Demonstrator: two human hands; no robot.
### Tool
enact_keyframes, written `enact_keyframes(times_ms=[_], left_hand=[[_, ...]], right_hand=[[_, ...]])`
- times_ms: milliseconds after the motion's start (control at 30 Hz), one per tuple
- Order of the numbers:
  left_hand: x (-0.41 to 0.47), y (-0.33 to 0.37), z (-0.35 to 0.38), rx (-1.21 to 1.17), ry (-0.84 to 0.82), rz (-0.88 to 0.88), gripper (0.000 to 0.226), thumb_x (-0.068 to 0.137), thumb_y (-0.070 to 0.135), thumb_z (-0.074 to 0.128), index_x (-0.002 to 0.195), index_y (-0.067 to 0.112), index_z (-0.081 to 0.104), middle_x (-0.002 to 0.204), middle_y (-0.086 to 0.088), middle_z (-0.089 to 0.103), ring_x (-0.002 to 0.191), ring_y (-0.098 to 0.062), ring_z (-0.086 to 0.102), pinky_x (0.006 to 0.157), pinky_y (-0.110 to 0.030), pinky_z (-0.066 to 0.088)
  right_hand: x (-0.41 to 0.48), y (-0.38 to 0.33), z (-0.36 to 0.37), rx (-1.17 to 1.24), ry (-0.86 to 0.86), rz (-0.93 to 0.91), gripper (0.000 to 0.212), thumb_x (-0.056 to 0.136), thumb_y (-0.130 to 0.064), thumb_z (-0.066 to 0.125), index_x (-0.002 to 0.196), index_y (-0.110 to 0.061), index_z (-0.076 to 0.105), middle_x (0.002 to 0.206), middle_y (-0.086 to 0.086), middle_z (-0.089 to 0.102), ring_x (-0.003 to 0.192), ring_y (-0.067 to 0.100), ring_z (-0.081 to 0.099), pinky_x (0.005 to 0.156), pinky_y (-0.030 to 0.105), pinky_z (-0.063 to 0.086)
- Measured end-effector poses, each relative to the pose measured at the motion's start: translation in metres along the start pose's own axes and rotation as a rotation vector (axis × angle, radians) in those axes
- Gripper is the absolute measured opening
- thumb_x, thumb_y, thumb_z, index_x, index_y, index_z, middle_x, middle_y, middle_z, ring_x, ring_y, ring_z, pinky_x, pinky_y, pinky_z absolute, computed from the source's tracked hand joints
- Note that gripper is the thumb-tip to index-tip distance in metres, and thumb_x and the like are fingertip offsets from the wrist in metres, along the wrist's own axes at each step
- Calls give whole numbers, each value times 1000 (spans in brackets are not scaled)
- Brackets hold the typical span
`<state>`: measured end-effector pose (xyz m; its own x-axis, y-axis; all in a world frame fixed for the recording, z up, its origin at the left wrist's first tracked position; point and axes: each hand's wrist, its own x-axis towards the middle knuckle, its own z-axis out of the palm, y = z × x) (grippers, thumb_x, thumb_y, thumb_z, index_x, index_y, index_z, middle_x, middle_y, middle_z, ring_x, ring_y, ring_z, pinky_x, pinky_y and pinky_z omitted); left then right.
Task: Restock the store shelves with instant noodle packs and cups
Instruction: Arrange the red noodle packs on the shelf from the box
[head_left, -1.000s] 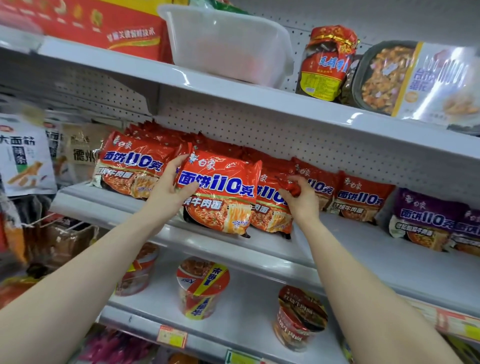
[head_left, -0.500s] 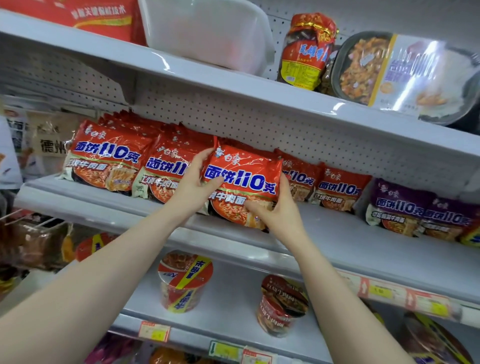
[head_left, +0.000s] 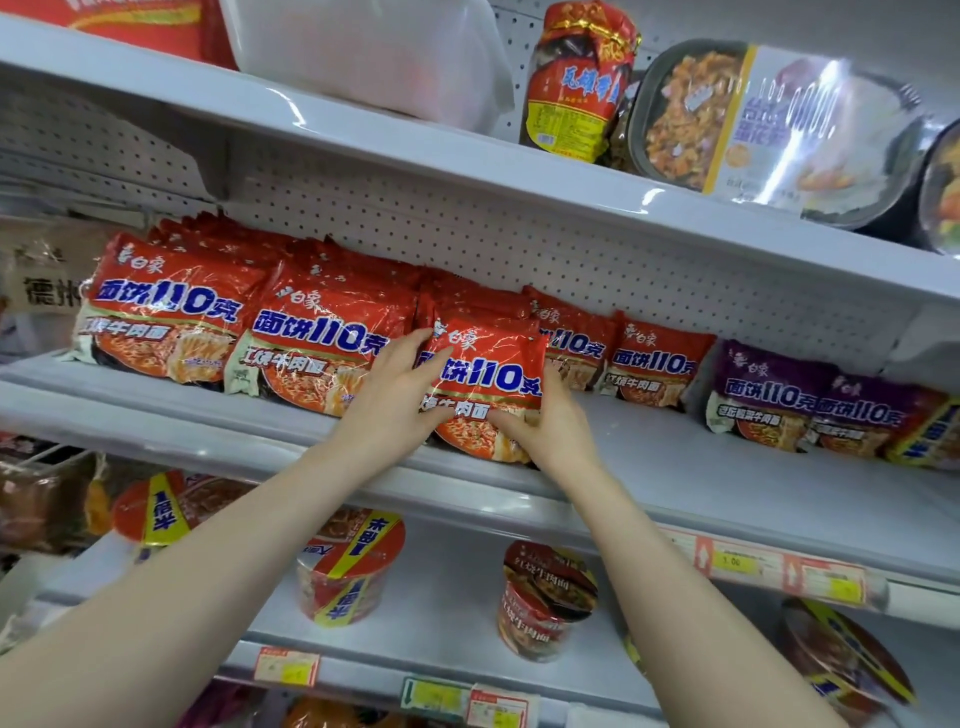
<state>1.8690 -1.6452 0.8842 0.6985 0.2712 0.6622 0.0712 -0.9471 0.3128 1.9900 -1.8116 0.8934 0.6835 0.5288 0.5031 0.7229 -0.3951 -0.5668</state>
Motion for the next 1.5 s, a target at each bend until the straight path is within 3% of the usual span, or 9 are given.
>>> enact_keyframes(times_ms=[133, 333, 467, 567, 667, 967, 1133, 1300, 1500], left_hand=[[-3, -4, 2, 184, 40, 88, 71, 82, 39, 75, 143, 13, 47, 158, -11, 28, 149, -29, 13, 118, -46, 19], [0, -6, 4, 323, 9, 224, 68, 81, 36, 76, 140, 13, 52, 156, -5, 35, 147, -27, 25, 117, -39, 5], [4, -7, 9, 310, -21, 223, 69, 79, 32, 78, 141, 16, 51, 155, -6, 38, 146, -29, 28, 114, -45, 26], [7, -4, 11, 302, -22, 197, 70, 78, 31, 79, 141, 19, 50, 155, -5, 37, 146, -27, 26, 91, -45, 53], [13, -3, 14, 295, -32, 186, 71, 79, 29, 79, 142, 20, 48, 156, -5, 33, 148, -27, 21, 81, -40, 58], [22, -12, 20, 242, -45, 185, 70, 82, 23, 77, 144, 20, 45, 158, -4, 26, 150, -25, 12, 85, -44, 57], [15, -3, 16, 274, -26, 157, 67, 85, 22, 73, 145, 19, 44, 160, -5, 24, 151, -25, 10, 87, -43, 55], [2, 16, 16, 225, 61, 106, 58, 83, 14, 75, 138, 10, 53, 153, -11, 37, 147, -29, 23, 103, -48, 45], [-22, 57, 20, 145, 137, 51, 48, 81, 11, 75, 127, 8, 63, 133, -15, 55, 124, -37, 50, 98, -54, 47]], right_hand=[[-4, -10, -2, -352, 147, -107, 103, 78, -48, 78, 157, -29, 14, 150, 14, 34, 132, 30, 36, 107, 45, 41], [-18, -14, 13, -397, 66, -214, 68, 82, -37, 77, 143, -22, 51, 145, 13, 42, 126, 31, 38, 107, 39, 35], [-14, -14, 17, -403, 67, -199, 68, 84, -31, 77, 145, -22, 48, 148, 12, 38, 133, 31, 34, 111, 39, 32], [-10, -15, 20, -421, 75, -195, 70, 85, -29, 76, 147, -23, 45, 150, 12, 35, 136, 31, 32, 112, 40, 33], [-4, -13, 22, -421, 70, -172, 73, 85, -29, 76, 149, -25, 40, 152, 11, 32, 137, 30, 30, 112, 40, 34], [5, -12, 27, -431, 66, -162, 74, 84, -30, 76, 149, -24, 40, 150, 11, 31, 135, 30, 31, 107, 41, 39], [-1, -8, 23, -367, 85, -213, 62, 85, -24, 76, 141, -15, 52, 143, 17, 41, 129, 35, 40, 106, 43, 40], [-15, 0, 10, -291, 103, -272, 55, 86, -13, 74, 138, -13, 55, 141, 19, 45, 126, 36, 45, 103, 45, 45], [-39, 19, -12, -202, 169, -358, 47, 84, -6, 72, 129, -10, 61, 126, 18, 54, 112, 35, 52, 91, 43, 50]])
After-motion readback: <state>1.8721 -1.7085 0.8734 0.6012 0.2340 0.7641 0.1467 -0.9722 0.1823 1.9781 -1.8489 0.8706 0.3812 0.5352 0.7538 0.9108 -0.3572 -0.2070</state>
